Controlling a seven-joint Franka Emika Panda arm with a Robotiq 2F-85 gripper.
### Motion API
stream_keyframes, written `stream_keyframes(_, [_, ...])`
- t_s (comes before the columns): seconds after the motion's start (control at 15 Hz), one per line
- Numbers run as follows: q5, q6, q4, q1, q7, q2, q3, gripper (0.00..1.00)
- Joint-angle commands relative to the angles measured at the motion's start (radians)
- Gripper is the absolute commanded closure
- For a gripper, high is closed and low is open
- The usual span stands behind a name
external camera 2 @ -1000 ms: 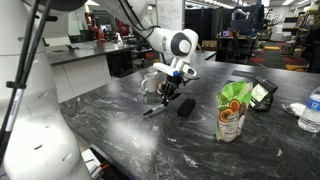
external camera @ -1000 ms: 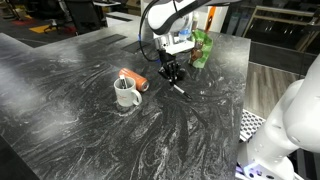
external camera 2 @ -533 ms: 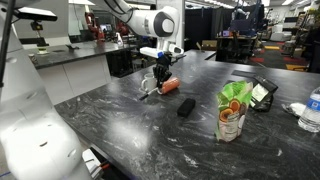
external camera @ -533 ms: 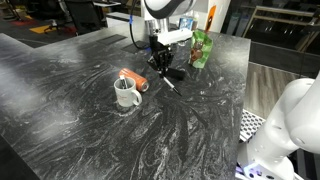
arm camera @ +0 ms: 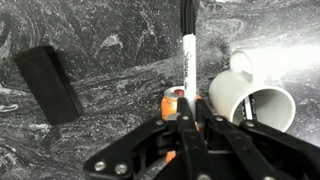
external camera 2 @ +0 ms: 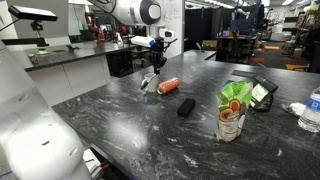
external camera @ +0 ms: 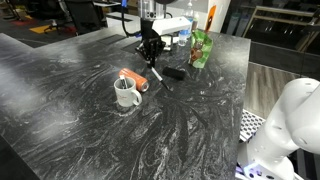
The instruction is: Move the whiteboard eraser from the cup and place a marker in the cup
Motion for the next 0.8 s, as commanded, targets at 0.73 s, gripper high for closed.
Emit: stream_keyframes(0.73, [-0.004,0.424,-0.014,0.036,-0.004,-0.005,0.066,0.98])
